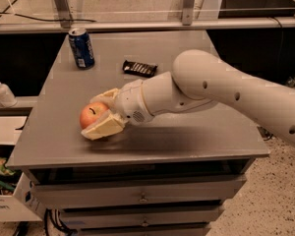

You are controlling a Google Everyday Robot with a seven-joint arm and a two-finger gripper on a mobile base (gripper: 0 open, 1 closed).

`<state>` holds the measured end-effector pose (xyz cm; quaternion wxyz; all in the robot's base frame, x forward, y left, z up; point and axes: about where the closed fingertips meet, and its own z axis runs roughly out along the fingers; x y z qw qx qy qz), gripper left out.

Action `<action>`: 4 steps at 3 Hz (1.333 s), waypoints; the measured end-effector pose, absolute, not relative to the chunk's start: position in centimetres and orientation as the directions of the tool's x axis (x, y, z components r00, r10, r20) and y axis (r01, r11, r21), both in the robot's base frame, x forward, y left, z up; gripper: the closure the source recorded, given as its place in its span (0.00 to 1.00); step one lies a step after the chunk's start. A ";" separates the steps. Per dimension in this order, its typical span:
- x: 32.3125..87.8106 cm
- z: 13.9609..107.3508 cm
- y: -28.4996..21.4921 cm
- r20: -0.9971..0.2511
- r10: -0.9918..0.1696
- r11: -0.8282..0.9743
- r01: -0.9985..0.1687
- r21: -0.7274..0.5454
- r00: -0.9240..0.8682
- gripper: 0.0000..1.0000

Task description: Move apple near pepsi can

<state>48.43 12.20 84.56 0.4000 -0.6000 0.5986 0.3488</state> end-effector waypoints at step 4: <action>58.3 94.9 11.4 -0.920 -0.372 0.183 -0.962 -0.205 0.125 1.00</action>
Offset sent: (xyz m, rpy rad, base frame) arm 0.1166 -0.0363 0.1174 0.0499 -0.2202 -0.1605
